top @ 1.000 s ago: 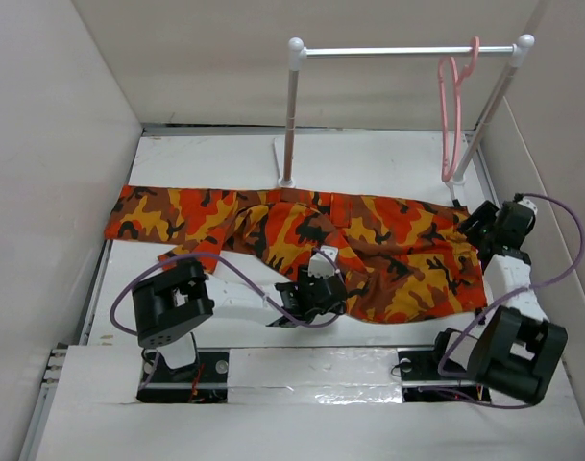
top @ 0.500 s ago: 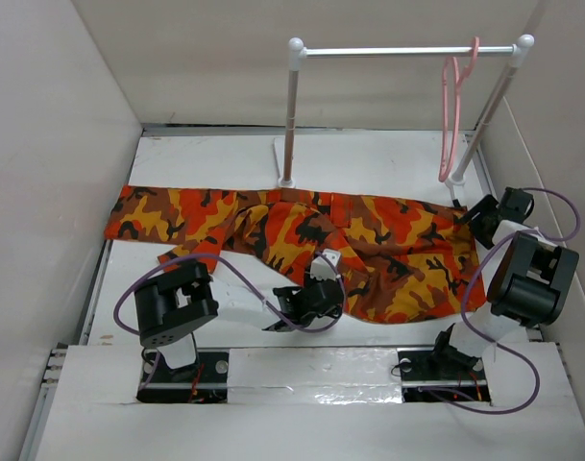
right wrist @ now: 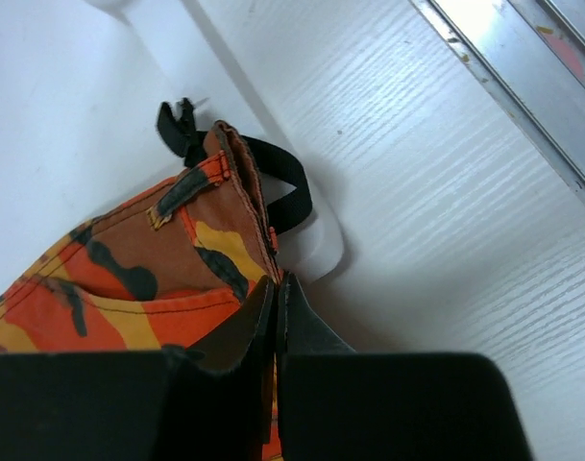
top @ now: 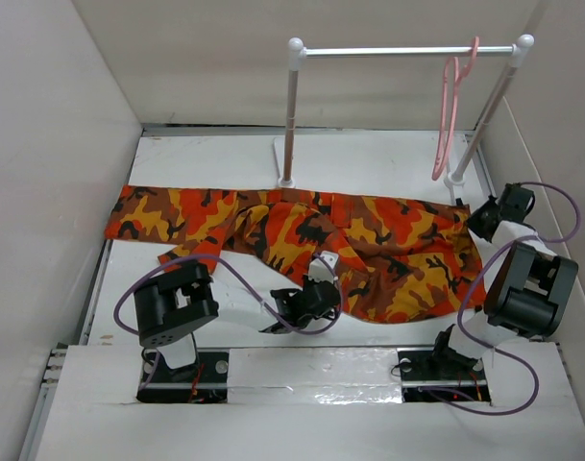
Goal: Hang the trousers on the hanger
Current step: Flatten out the trousers at the center of the board.
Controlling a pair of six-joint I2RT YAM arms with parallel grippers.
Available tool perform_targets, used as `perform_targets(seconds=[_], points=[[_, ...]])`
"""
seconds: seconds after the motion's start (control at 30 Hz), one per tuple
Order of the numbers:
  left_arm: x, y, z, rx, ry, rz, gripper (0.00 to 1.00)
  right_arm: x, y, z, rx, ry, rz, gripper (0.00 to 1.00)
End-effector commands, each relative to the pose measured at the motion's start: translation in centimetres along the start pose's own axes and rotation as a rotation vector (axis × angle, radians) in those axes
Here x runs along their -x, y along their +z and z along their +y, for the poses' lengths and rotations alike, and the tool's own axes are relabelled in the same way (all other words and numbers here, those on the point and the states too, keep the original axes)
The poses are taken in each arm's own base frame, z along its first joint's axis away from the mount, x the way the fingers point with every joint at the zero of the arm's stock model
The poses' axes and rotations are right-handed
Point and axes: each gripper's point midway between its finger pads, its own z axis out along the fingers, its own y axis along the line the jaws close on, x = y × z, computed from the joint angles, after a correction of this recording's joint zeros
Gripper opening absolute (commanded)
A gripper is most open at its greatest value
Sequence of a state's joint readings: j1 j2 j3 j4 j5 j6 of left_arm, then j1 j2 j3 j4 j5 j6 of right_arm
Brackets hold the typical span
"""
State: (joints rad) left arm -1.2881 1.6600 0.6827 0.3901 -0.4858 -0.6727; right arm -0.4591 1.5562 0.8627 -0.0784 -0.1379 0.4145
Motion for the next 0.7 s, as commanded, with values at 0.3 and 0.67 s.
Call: perform_targets(seconds=[0.3,0.67], points=[[0.0,-1.5,-1.9,-0.12,-0.063,0.025,0.0,6.7,2.1,7.3,0.117,-0.16,-0.105,0.0],[2.4,-4.0,-3.3,-0.141,-0.132,-0.036,0.4,6.7,0.1,10.1,0.108,-0.175,-0.128,0.65]])
